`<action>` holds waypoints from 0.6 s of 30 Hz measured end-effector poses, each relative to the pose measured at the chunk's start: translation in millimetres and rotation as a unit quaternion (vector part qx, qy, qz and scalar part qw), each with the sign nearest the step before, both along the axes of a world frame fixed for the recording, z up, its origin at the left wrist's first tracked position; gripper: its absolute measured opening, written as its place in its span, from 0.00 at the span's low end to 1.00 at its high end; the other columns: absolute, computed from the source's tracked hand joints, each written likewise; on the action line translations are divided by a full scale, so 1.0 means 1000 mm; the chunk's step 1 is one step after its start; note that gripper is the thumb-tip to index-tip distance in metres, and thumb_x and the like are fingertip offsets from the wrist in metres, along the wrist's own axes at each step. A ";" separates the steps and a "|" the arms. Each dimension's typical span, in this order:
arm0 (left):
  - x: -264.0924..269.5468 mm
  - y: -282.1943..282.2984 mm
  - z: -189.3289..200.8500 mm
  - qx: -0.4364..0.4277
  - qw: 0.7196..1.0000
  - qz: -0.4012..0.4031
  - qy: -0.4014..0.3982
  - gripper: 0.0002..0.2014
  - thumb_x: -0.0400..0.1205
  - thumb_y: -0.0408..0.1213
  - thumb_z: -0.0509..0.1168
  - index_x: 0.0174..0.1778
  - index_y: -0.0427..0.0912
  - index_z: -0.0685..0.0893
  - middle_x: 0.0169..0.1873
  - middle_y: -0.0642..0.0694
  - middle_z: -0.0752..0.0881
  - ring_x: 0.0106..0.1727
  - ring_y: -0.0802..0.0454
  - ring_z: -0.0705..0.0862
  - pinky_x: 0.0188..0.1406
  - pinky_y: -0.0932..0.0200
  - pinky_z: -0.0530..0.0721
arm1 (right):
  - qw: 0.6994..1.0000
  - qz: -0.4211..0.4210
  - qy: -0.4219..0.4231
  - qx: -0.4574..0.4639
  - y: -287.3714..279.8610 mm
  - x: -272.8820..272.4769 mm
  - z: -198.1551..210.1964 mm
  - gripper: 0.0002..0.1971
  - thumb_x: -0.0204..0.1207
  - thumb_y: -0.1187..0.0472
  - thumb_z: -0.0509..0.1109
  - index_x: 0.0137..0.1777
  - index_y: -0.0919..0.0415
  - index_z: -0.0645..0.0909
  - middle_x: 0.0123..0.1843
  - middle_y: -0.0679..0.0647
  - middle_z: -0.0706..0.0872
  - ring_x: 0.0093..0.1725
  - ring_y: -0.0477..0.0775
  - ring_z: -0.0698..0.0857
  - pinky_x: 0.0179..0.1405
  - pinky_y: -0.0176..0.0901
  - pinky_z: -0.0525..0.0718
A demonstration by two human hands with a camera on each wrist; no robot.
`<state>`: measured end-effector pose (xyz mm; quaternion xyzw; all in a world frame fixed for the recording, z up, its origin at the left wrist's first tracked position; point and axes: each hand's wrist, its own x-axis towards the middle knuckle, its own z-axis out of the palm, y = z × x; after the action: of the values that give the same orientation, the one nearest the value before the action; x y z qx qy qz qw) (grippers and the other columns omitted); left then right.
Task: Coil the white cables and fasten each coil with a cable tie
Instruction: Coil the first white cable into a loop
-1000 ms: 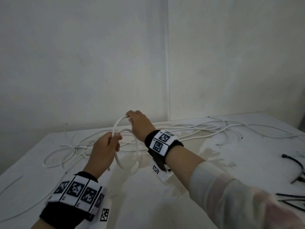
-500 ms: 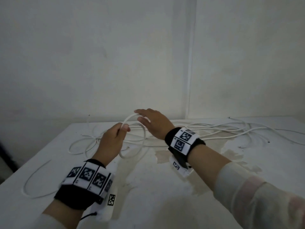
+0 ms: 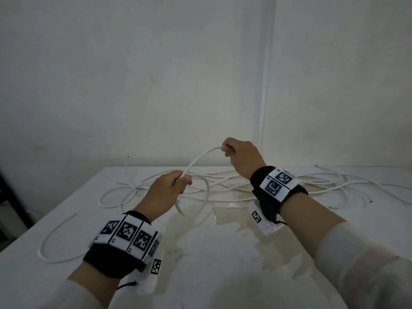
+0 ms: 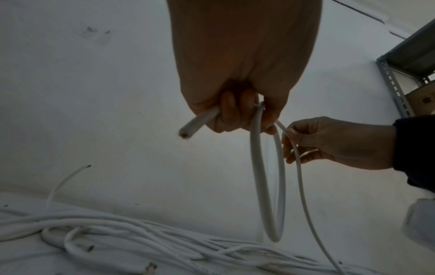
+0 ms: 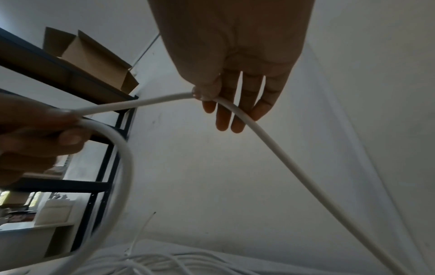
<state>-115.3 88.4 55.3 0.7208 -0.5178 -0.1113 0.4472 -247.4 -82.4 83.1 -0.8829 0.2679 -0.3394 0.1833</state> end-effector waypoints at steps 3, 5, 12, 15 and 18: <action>-0.001 -0.001 0.002 0.009 1.000 -0.001 -0.003 0.14 0.86 0.42 0.56 0.35 0.49 0.80 0.27 0.52 0.73 0.29 0.56 0.71 0.32 0.62 0.67 | 0.999 -0.018 0.015 0.033 -0.010 -0.008 -0.001 0.11 0.84 0.61 0.56 0.52 0.63 0.79 0.48 0.63 0.87 0.43 0.62 0.82 0.41 0.45 0.76; -0.002 -0.002 0.003 0.014 1.000 0.000 -0.017 0.15 0.86 0.43 0.55 0.34 0.51 0.79 0.26 0.52 0.73 0.29 0.55 0.70 0.32 0.62 0.68 | 0.998 0.013 0.054 0.028 -0.005 -0.009 -0.002 0.12 0.84 0.58 0.55 0.60 0.60 0.77 0.55 0.63 0.86 0.47 0.60 0.81 0.46 0.44 0.75; -0.008 -0.007 0.017 -0.003 0.998 0.015 -0.053 0.14 0.85 0.44 0.55 0.35 0.53 0.79 0.27 0.53 0.74 0.30 0.57 0.72 0.32 0.62 0.67 | 0.986 0.130 0.081 -0.064 0.030 0.013 0.004 0.15 0.84 0.57 0.56 0.61 0.63 0.78 0.41 0.52 0.72 0.46 0.54 0.72 0.51 0.45 0.70; -0.006 -0.004 0.019 -0.028 0.999 0.015 -0.017 0.14 0.86 0.43 0.55 0.35 0.52 0.80 0.28 0.52 0.74 0.30 0.57 0.72 0.31 0.64 0.67 | 0.988 0.127 0.067 -0.055 0.027 0.016 0.010 0.13 0.84 0.60 0.57 0.57 0.68 0.79 0.35 0.48 0.67 0.42 0.53 0.70 0.41 0.40 0.63; -0.007 -0.001 0.018 -0.027 1.000 0.009 -0.010 0.14 0.86 0.41 0.55 0.35 0.51 0.80 0.28 0.52 0.74 0.29 0.58 0.72 0.29 0.69 0.67 | 0.990 0.123 0.057 -0.048 0.025 0.017 0.011 0.12 0.84 0.62 0.57 0.55 0.69 0.79 0.37 0.51 0.70 0.41 0.53 0.70 0.40 0.40 0.63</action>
<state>-121.9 87.0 73.7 0.7141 -0.5186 -0.0857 0.4624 -230.8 -57.8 94.0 -0.9348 0.1507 -0.2759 0.1651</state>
